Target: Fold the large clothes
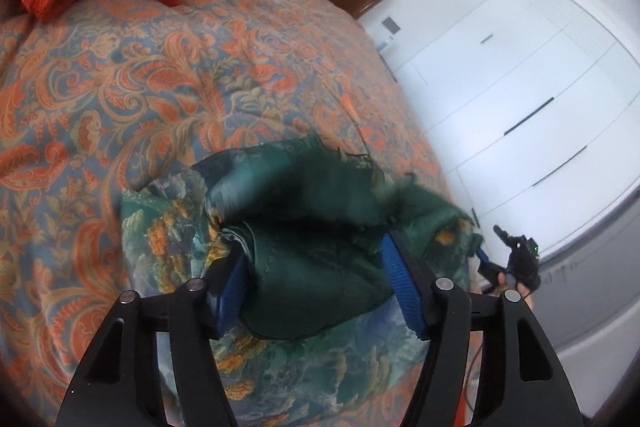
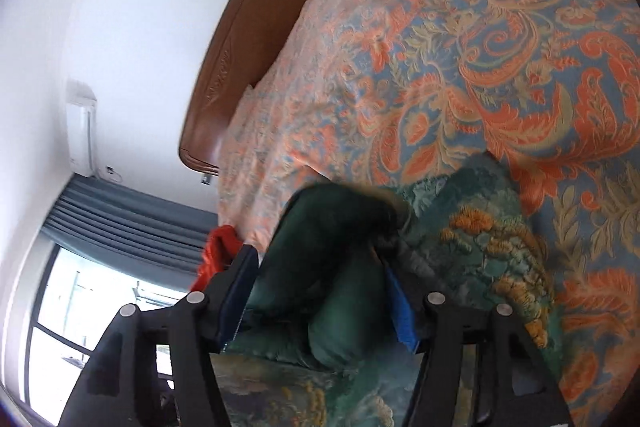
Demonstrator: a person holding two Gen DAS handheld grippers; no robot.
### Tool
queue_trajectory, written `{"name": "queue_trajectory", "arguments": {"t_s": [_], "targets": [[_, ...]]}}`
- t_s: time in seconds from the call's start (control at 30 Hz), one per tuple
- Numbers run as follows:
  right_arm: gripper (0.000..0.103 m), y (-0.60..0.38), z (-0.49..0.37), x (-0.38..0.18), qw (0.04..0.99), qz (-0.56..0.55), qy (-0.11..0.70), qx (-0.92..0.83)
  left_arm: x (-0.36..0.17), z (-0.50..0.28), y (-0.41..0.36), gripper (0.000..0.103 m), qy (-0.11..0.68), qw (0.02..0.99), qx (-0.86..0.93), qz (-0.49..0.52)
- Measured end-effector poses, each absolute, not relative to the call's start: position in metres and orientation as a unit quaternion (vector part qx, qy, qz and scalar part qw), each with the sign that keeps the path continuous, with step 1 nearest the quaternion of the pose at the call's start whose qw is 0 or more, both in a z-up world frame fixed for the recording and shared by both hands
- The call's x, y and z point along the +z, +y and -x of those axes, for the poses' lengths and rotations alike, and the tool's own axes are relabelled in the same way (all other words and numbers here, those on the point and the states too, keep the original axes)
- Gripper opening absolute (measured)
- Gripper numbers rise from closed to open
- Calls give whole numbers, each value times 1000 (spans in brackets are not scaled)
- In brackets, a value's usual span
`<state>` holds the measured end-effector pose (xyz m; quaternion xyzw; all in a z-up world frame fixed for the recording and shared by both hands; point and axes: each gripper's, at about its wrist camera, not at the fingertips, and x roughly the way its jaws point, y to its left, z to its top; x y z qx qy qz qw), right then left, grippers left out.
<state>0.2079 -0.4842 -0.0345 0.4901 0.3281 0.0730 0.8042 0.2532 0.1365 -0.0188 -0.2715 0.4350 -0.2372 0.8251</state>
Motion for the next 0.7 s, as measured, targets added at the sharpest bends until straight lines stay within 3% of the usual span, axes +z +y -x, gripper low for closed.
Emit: {"name": "queue_trajectory", "arguments": {"t_s": [0.07, 0.13, 0.33, 0.57, 0.6, 0.67, 0.7], "targets": [[74, -493, -205, -23, 820, -471, 318, 62, -21, -250, 145, 73, 434, 831, -221, 267], [75, -498, -202, -12, 842, -427, 327, 47, -24, -250, 155, 86, 424, 844, -194, 263], [75, -467, -207, -9, 880, -234, 409, 51, -41, -256, 157, 91, 452, 811, -256, 270], [75, -438, -240, -47, 867, -144, 476, 37, -59, -288, 115, 89, 463, 833, -215, 212], [75, -435, -243, -49, 868, -141, 474, 33, -62, -297, 114, 82, 465, 833, -205, 219], [75, -428, -256, -53, 873, -138, 466, 25, -70, -310, 112, 56, 479, 830, -183, 222], [73, -425, -260, -55, 875, -137, 465, 17, -74, -316, 111, 19, 491, 827, -165, 219]]}}
